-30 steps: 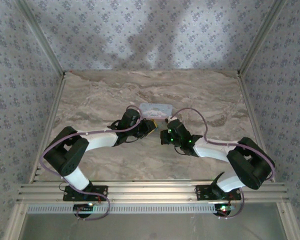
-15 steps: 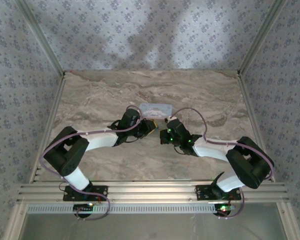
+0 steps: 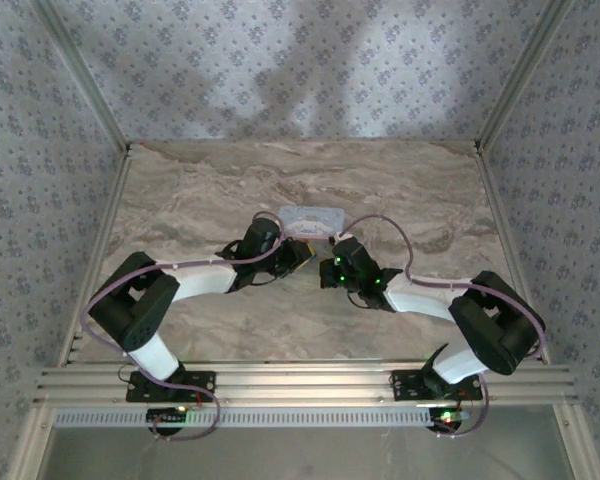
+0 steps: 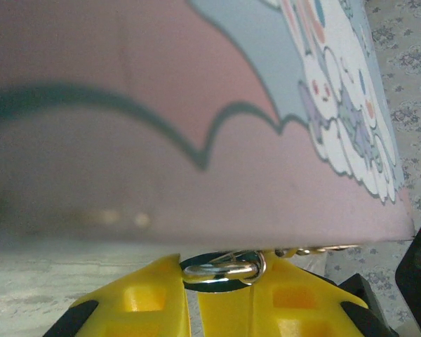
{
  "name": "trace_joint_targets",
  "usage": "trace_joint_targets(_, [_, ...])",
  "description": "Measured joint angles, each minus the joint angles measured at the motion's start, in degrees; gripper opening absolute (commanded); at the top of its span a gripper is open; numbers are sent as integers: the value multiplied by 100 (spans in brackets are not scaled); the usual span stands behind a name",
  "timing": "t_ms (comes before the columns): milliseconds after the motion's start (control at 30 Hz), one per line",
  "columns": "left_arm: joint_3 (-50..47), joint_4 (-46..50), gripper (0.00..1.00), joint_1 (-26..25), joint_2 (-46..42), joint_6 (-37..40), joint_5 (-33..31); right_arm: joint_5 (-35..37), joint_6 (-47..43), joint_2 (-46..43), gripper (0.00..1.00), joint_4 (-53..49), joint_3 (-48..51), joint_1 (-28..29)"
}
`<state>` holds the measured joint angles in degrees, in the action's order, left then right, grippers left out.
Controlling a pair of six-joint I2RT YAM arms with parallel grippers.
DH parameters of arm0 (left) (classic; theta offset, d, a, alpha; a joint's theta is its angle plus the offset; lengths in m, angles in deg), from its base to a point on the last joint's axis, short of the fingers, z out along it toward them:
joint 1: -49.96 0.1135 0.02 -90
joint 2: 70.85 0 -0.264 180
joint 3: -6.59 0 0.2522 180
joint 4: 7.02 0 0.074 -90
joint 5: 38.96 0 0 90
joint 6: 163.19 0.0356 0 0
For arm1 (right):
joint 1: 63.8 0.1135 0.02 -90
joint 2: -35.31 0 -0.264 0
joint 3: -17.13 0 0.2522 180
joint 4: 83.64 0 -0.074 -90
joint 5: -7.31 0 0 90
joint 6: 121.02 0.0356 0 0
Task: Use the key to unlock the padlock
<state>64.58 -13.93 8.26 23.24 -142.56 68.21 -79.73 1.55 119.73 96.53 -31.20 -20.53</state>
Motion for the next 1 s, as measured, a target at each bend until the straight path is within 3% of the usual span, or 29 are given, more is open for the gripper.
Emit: trace_joint_targets(1000, [26, -39, 10, 4, 26, -39, -46, -42, -149, 50, 0, 96, -26, -28])
